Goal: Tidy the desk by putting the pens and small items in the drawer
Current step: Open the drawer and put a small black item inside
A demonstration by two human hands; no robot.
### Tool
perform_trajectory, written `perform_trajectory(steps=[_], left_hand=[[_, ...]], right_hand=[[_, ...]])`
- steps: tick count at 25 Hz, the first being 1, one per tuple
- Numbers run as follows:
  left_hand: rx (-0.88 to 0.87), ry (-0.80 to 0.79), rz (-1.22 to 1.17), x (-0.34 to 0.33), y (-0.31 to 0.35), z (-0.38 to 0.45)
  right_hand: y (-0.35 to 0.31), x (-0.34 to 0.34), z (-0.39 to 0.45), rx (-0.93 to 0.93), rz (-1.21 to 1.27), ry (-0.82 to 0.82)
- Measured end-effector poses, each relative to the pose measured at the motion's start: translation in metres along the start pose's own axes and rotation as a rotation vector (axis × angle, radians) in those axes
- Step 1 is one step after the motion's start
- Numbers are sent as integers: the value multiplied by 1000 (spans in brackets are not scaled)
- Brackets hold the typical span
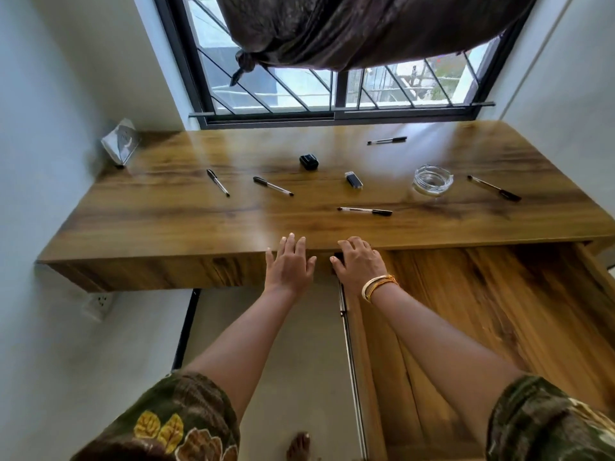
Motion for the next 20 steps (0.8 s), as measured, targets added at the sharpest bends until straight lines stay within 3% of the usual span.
perform_trajectory(steps=[12,20], left_hand=[[-89,-154,25,-24,-7,141],[-147,-26,42,-38,-12,156]], right_hand=[[12,-6,139,20,-78,160],[45,-4,234,-370,-44,96]])
Point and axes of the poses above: each hand's wrist, its own z-axis towards the middle knuckle, its own x-axis out of the back of the hand, y = z × x, the point moved 1 cm from there along z, towards the middle knuckle, and after that the axes turned 5 degrees about x, right-handed, at the moved point
